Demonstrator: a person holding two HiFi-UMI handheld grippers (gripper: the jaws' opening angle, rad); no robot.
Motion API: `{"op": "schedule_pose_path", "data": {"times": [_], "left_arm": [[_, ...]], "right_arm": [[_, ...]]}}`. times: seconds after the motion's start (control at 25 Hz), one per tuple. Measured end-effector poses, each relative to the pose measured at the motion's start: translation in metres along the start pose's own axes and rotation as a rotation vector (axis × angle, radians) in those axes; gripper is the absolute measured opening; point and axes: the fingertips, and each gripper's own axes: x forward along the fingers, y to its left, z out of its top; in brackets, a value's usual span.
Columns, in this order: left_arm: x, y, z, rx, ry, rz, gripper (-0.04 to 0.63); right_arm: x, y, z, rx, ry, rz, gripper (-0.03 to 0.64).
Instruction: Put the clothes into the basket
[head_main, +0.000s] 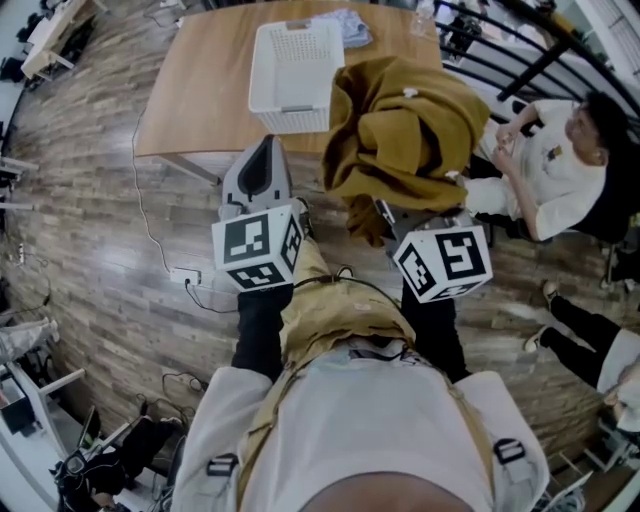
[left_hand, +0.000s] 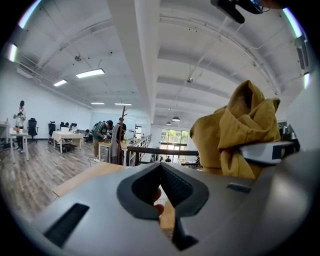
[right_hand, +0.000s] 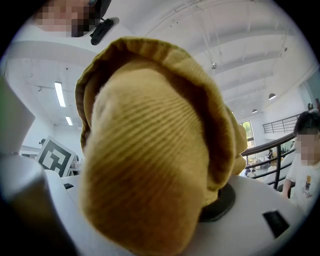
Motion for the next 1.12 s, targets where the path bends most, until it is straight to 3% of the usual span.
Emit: {"op": "schedule_pose_path", "data": {"times": [0.28, 0.64, 1.12], "left_arm": [[0.058, 0.021, 0.022, -0.016, -0.023, -0.026, 0.002], [0.135, 0.064, 0.030, -0.055, 0.009, -0.029, 0.002], [0.214, 0.105, 0.043, -0.046, 0.058, -0.063, 0.002]], "right_arm": [[0.057, -0.013, 0.016, -0.013, -0.016, -0.004, 0.354], [0.149, -0.036, 0.016, 0.028, 0.027, -0.012, 0.354], [0.241, -0.046, 0.014, 0.047, 0.063, -0.034, 0.356]]}}
